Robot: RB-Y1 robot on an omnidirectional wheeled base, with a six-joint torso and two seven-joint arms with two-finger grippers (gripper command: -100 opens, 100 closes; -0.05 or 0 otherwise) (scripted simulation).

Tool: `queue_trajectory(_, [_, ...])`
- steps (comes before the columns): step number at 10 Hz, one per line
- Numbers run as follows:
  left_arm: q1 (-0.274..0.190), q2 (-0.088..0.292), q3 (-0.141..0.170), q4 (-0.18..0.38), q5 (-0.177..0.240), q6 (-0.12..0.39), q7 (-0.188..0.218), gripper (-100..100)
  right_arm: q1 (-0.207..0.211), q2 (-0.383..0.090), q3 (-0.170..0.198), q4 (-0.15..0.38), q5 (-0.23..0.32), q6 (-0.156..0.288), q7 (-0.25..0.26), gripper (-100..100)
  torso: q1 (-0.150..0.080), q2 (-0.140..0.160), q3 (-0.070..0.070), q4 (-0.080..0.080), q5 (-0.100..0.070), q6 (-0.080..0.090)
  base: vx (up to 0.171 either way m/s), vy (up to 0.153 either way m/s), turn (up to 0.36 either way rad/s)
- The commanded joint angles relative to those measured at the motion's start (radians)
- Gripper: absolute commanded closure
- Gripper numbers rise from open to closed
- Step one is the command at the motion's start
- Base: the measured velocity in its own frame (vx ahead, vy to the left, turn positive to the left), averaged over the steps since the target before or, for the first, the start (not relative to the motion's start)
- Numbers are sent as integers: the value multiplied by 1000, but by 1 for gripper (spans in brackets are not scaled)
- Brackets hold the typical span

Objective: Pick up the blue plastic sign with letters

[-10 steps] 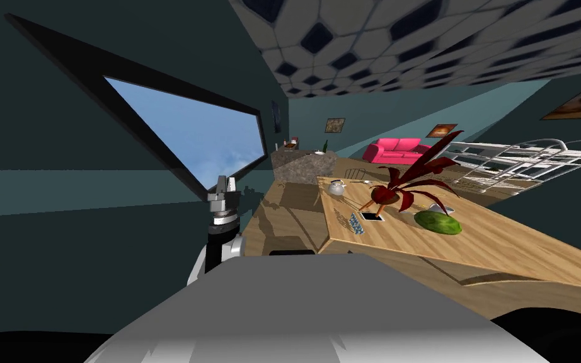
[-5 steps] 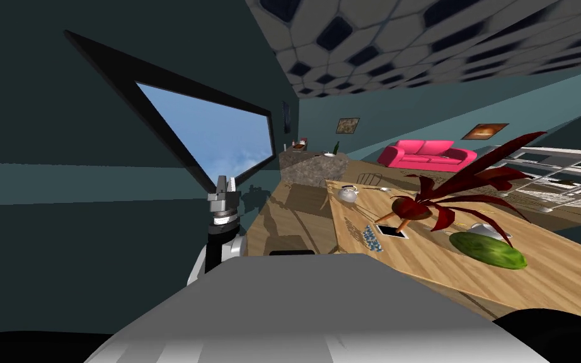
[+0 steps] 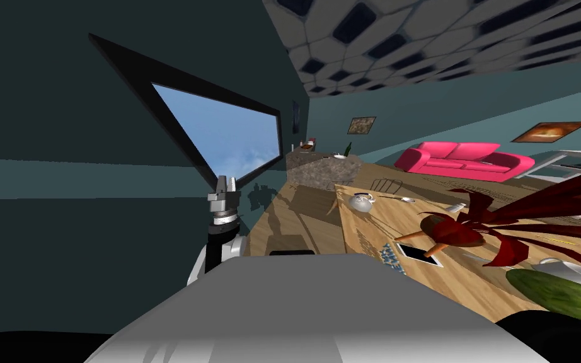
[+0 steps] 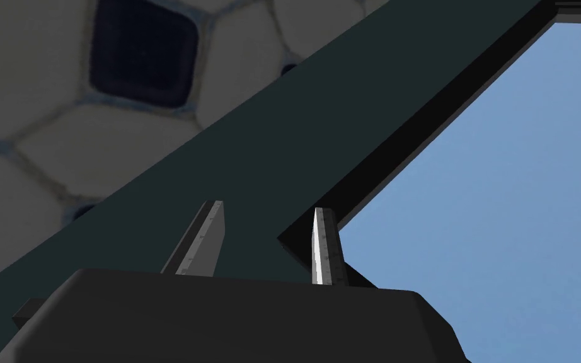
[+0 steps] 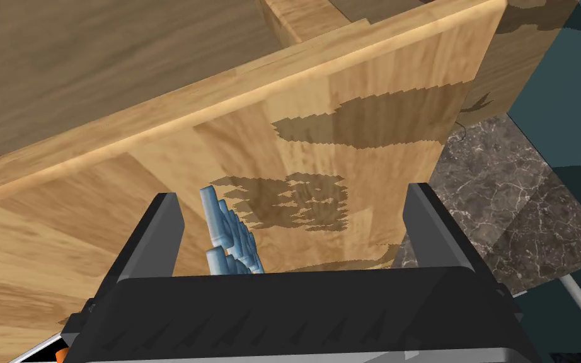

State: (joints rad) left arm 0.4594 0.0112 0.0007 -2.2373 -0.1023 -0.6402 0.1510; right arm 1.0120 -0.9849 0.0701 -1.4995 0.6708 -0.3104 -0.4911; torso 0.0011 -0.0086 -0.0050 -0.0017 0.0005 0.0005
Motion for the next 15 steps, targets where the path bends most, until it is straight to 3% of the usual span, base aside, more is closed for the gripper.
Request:
queue_trajectory(1, [0,0,0,0,0,0,0,0,6,-1,-10,31,14,-5,7,-100,0,0,0,0,0,0,102,-10,78])
queue_trajectory(2, [0,0,0,0,0,0,0,0,31,-50,-23,46,47,32,-18,-100,0,2,1,0,0,0,131,-12,243])
queue_trajectory(4, [0,0,0,0,0,0,0,0,52,-91,-34,57,74,64,-38,-100,-1,0,0,0,0,0,137,-19,190])
queue_trajectory(7, [0,0,0,0,0,0,0,0,77,-141,-48,64,104,102,-62,-100,1,2,1,0,0,0,102,-5,99])
queue_trajectory(8, [0,0,0,0,0,0,0,0,66,-124,-43,69,99,90,-52,-100,1,3,1,1,0,0,39,-5,24])
queue_trajectory(9, [0,0,0,0,0,0,0,0,65,-125,-44,70,100,92,-54,0,1,6,3,1,0,1,8,-1,-2])
queue_trajectory(10, [0,0,0,0,0,0,0,0,39,-97,-26,100,95,93,-32,-100,2,8,5,2,0,1,10,-19,73])
queue_trajectory(12, [0,0,0,0,0,0,0,0,12,-69,-8,129,90,93,-9,-100,0,9,5,2,-1,1,11,-35,85])
queue_trajectory(13, [0,0,0,0,0,0,0,0,15,-78,-12,124,92,92,-18,-100,-1,9,5,2,-1,1,3,-17,16])
queue_trajectory(14, [0,0,0,0,0,0,0,0,13,-77,-11,127,91,91,-16,100,0,10,5,2,0,1,0,0,0])
queue_trajectory(15, [0,0,0,0,0,0,0,0,13,-77,-11,127,91,91,-16,100,1,10,6,2,0,1,0,0,0])
